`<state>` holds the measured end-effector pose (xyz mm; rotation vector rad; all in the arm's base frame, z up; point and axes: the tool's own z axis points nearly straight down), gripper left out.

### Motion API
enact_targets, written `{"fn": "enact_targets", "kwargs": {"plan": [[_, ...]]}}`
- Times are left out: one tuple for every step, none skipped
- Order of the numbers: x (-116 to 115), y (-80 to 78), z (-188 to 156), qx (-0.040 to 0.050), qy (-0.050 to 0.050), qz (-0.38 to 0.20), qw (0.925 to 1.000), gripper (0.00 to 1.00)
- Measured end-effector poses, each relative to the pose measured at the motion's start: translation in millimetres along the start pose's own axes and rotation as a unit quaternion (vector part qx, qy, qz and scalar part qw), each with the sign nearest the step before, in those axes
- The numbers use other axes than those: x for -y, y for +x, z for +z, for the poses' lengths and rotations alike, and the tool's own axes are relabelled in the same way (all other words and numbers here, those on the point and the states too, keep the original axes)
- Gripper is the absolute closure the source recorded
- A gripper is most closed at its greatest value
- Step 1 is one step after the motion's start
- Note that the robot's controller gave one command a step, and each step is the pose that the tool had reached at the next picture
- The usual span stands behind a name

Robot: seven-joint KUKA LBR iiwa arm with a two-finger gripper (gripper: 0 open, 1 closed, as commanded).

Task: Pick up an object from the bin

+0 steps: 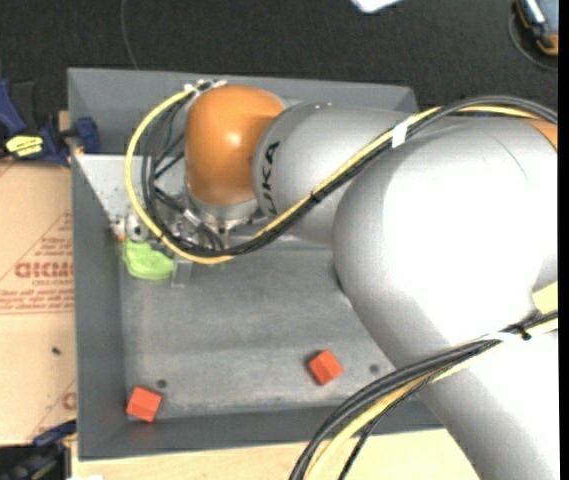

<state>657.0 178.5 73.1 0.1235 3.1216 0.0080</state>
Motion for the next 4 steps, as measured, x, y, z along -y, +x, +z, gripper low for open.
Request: {"fn": "enact_targets", "kwargs": {"plan": [[3.3,1.5,-87.6,0.0061,-0.002,-0.007,1.0,1.0],[3.5,1.9,-85.6,0.0049,-0.001,-0.007,1.0,1.0],[-3.7,8.2,-46.3,0.0063,-0.001,-0.058,0.9983,1.0],[-9.2,6.9,-148.2,0.0059,0.0,-0.096,0.9954,1.0]]}}
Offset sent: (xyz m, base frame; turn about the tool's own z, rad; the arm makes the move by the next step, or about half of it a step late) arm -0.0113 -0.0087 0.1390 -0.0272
